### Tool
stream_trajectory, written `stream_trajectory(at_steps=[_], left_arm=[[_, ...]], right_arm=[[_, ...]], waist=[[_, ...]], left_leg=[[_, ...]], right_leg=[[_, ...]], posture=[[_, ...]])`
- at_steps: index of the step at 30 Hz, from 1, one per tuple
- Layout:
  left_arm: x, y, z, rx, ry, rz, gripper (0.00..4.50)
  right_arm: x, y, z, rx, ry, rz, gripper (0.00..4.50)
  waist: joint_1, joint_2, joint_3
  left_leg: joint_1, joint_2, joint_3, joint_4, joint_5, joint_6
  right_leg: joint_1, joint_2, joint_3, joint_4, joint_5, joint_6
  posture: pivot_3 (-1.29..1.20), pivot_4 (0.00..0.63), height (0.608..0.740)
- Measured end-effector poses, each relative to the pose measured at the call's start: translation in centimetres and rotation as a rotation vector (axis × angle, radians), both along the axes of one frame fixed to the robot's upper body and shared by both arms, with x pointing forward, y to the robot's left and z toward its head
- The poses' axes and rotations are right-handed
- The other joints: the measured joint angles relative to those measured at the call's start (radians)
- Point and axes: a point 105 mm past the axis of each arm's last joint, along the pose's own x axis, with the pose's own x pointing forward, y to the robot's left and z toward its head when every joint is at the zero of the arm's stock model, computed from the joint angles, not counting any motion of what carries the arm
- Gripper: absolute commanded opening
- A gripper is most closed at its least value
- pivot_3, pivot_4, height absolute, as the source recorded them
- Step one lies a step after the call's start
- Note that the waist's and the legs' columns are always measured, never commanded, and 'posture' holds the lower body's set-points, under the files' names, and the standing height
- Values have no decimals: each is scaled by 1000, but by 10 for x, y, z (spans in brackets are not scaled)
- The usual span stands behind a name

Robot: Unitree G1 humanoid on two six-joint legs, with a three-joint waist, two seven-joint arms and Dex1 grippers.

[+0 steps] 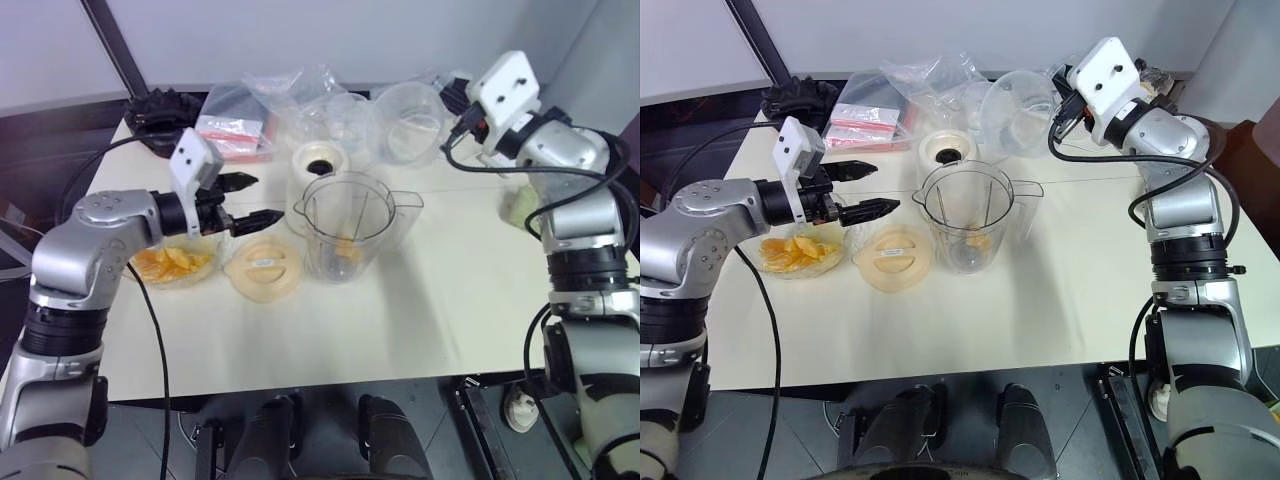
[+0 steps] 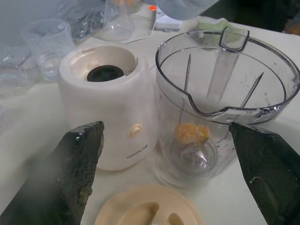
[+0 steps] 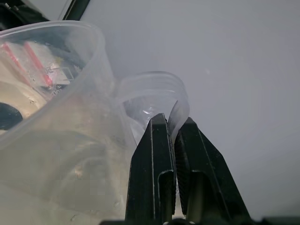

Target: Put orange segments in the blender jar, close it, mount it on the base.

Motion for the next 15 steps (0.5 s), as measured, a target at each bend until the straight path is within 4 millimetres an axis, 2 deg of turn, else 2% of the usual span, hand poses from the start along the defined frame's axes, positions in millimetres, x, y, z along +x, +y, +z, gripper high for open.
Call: stream_trajectory(at_steps=[15], left_arm=[[-1, -1, 0, -12, 12, -10, 4471]], right_arm=[[-8, 12, 4, -103, -101, 47, 39]], waist=[[-1, 0, 0]], left_leg=[[0, 0, 0, 0, 0, 0]], right_leg=[[0, 0, 0, 0, 0, 0]], posture=[[0, 150, 740]])
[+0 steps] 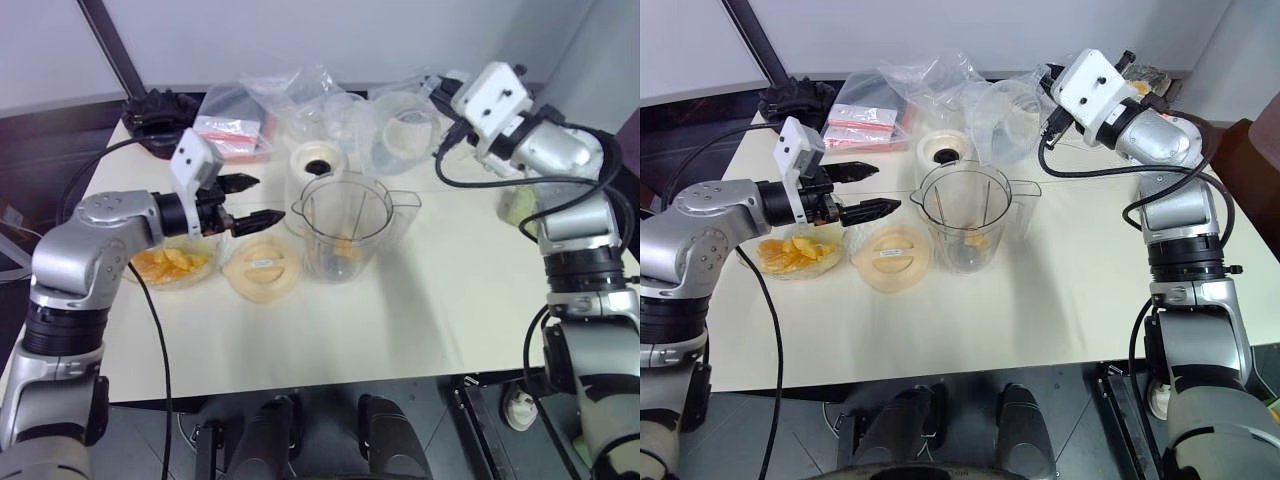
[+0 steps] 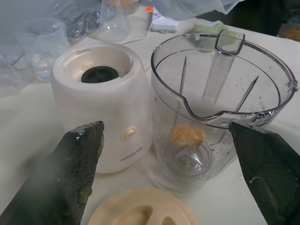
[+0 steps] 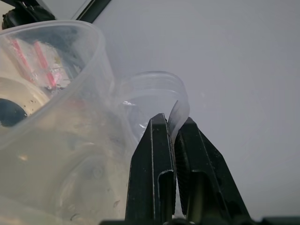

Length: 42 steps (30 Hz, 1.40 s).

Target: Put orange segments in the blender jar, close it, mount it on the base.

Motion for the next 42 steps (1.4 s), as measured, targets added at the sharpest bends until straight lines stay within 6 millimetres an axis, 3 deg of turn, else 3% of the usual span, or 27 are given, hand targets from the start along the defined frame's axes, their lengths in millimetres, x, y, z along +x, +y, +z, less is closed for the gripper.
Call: stream_trajectory(at_steps=[15, 23, 29, 34, 39, 42], left_arm=[[0, -2, 0, -8, 1, -5, 4471], [-1, -4, 1, -17, 3, -18, 4471], [-5, -8, 14, -48, -12, -56, 4471], [-16, -19, 19, -64, -5, -133, 4471], [-33, -32, 23, -71, 7, -232, 4471], [-38, -36, 24, -71, 6, -257, 4471]], right_arm=[[-5, 12, -7, -119, -69, 35, 39], [1, -1, -14, -21, 9, -3, 39], [7, -27, -10, 298, 149, -72, 39], [7, -68, -15, 630, 255, -217, 39], [-4, -124, -56, 810, 294, -457, 39], [-11, -145, -82, 905, 322, -565, 39]], waist=[[0, 0, 0], [1, 0, 0], [1, 0, 0], [5, 0, 0], [5, 0, 0], [-1, 0, 0]], left_leg=[[0, 0, 0, 0, 0, 0], [0, 0, 0, 0, 0, -1], [0, 0, -1, 0, 1, -1], [0, 0, -1, 1, 1, -1], [0, 0, -1, 0, 1, -1], [1, 0, 1, 1, 1, 0]], right_leg=[[0, 0, 0, 1, 0, 0], [0, 0, 0, 2, 0, 0], [0, 0, 0, 2, 0, 0], [0, 0, 0, 3, 0, 0], [0, 0, 0, 3, 0, 0], [0, 0, 2, 5, 0, 0]], posture=[[0, 150, 740], [0, 150, 740], [0, 150, 740], [0, 150, 740], [0, 150, 740], [0, 150, 740]])
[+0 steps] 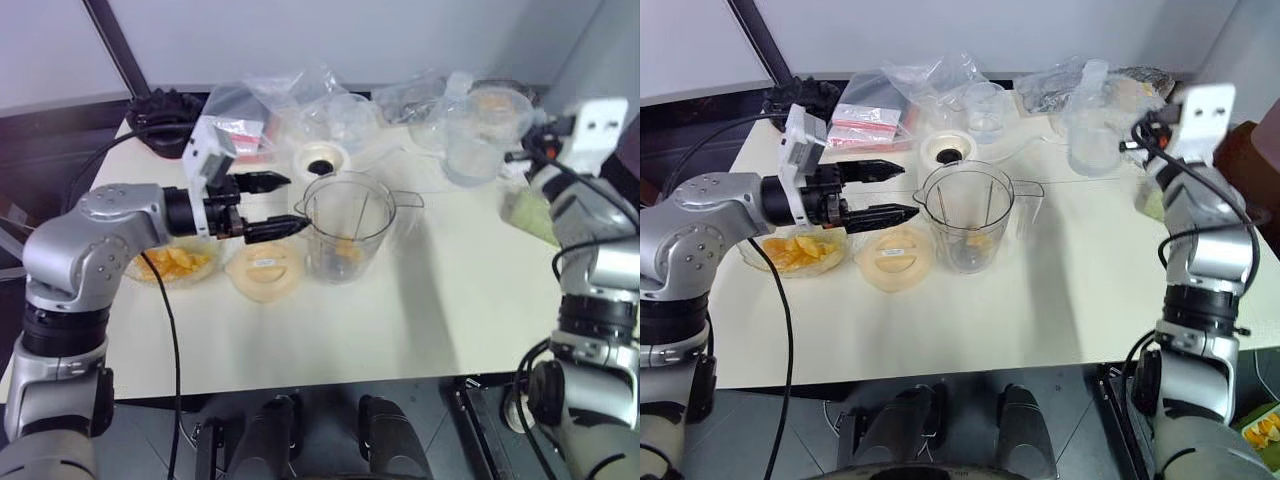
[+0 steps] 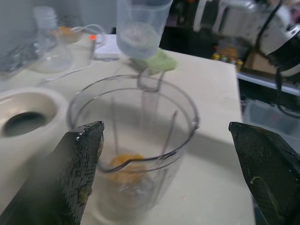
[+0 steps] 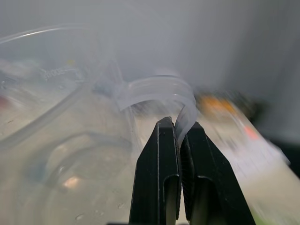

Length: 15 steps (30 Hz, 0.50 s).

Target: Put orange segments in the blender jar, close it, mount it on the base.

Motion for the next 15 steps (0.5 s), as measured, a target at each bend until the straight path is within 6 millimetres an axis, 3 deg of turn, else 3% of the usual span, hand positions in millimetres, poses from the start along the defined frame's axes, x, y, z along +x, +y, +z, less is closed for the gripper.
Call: stream_trajectory(at_steps=[4, 7, 11, 15], left_arm=[[2, -3, -2, -20, 6, 10, 4471], [2, -3, -4, -24, 20, 16, 4471], [2, -2, -11, -24, 47, 23, 4471], [2, -2, -12, -22, 51, 27, 4471]], right_arm=[[-15, -29, -23, 55, 3, -153, 39], [-23, -43, -58, 107, 58, -239, 39], [-28, -50, -101, 167, 140, -310, 39], [-33, -54, -121, 177, 179, -345, 39]], waist=[[0, 0, 0], [-1, 0, 0], [-3, 0, 0], [-2, 0, 0]], left_leg=[[2, 0, 1, 1, 0, 0], [3, 1, 1, 2, 1, 1], [3, 1, 2, 2, 1, 1], [3, 0, 2, 2, 2, 1]], right_leg=[[0, 0, 1, 4, 0, 0], [1, 0, 2, 5, -1, -1], [1, 0, 2, 6, -1, -1], [1, 0, 2, 6, -1, -1]], posture=[[0, 150, 740], [0, 150, 740], [0, 150, 740], [0, 150, 740]])
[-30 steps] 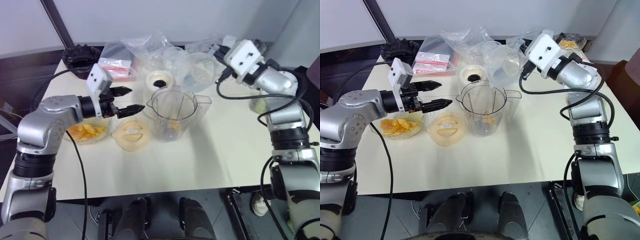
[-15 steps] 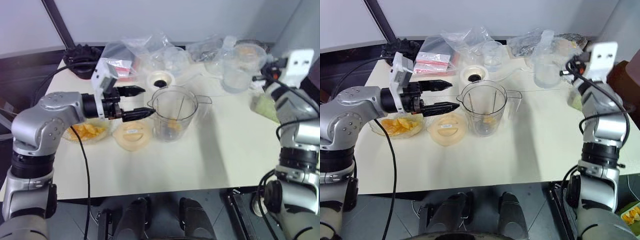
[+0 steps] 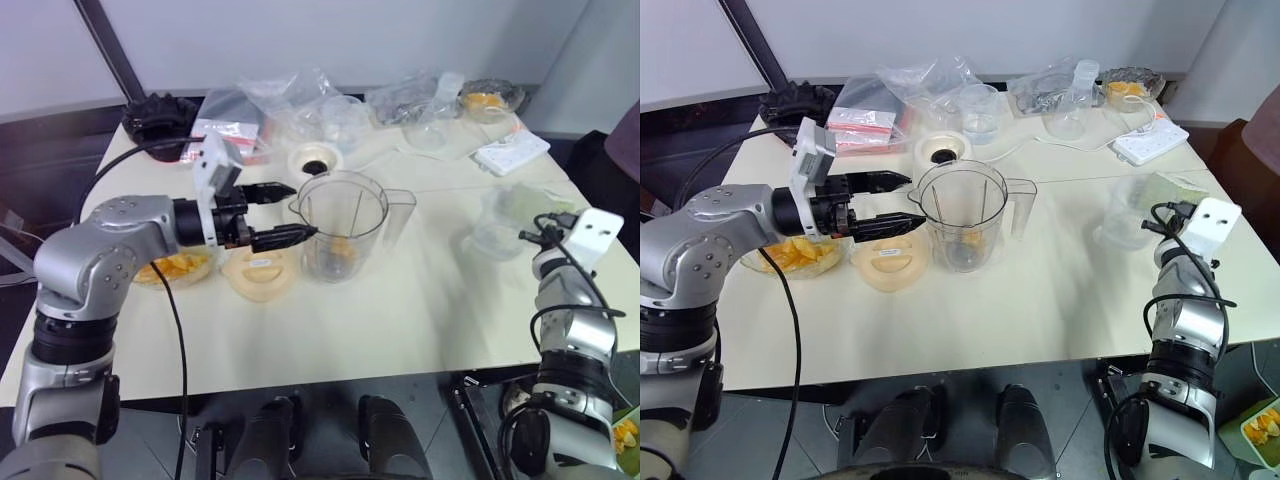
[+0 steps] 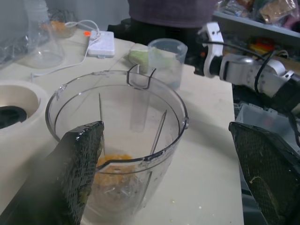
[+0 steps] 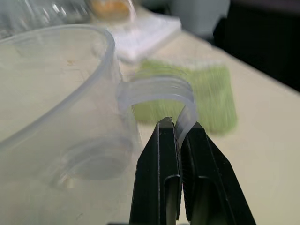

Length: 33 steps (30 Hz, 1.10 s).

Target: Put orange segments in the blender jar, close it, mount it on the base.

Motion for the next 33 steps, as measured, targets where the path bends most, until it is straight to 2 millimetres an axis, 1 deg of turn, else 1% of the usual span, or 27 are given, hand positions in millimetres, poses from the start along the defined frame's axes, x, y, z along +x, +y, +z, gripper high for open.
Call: stream_trajectory(at_steps=[3, 6, 9, 13, 18, 20, 25, 28, 31, 33], left_arm=[[-2, 0, -2, 2, 4, 1, 4471], [-1, 0, -4, 3, 9, 13, 4471], [-1, 0, -5, 6, 18, 17, 4471], [-1, 0, -6, 7, 20, 20, 4471], [0, 0, -6, 8, 19, 29, 4471], [0, 0, -6, 8, 20, 32, 4471], [0, 0, -7, 6, 24, 30, 4471], [-1, -2, -8, 5, 28, 24, 4471], [-1, -4, -10, 8, 35, 15, 4471], [-1, -6, -12, 12, 39, 10, 4471]], right_arm=[[-5, -7, -1, -36, -22, -58, 39], [-10, -14, -9, -46, -20, -111, 39], [-10, -14, -16, -35, -11, -121, 39], [-11, -13, -20, 11, -26, -133, 39], [-13, -6, -23, 76, -45, -154, 39], [-16, 1, -25, 96, -46, -154, 39], [-19, 13, -26, 116, -38, -138, 39], [-20, 14, -26, 121, -32, -135, 39], [-21, 15, -28, 122, -23, -137, 919], [-22, 15, -30, 124, -10, -143, 1925]], waist=[[0, 0, 0], [1, 0, 0], [-1, 0, 0], [-2, 0, 0], [-3, 0, 0], [-1, 0, 0], [1, 0, 0], [1, 0, 0], [1, 0, 0], [1, 0, 0]], left_leg=[[0, 0, 0, 0, 0, 0], [0, 0, 0, 0, 0, 0], [0, 0, 0, 0, 0, 0], [2, 0, 0, 0, 0, 0], [2, 1, 0, 0, 0, 0], [2, 1, -1, -1, 0, 0], [2, 0, -1, 0, 0, 0], [2, 0, -1, 0, 0, 0], [2, 1, -1, -1, 0, 0], [2, 1, -1, -1, 0, 0]], right_leg=[[0, 0, 0, 0, 0, 0], [0, 0, 0, 0, -1, -2], [0, 0, 0, 0, -1, -2], [1, 0, 0, 0, -1, -3], [2, 1, 0, 0, -1, -3], [2, 1, 0, 0, -2, -3], [2, 1, 0, 0, -2, -3], [2, 1, 0, 0, -2, -3], [2, 1, 0, 0, -2, -3], [2, 1, 0, 0, -2, -3]], posture=[[0, 150, 740], [0, 150, 740], [0, 150, 740], [0, 150, 740], [0, 150, 740], [0, 150, 740], [0, 150, 740], [0, 150, 740], [0, 150, 740], [0, 150, 740]])
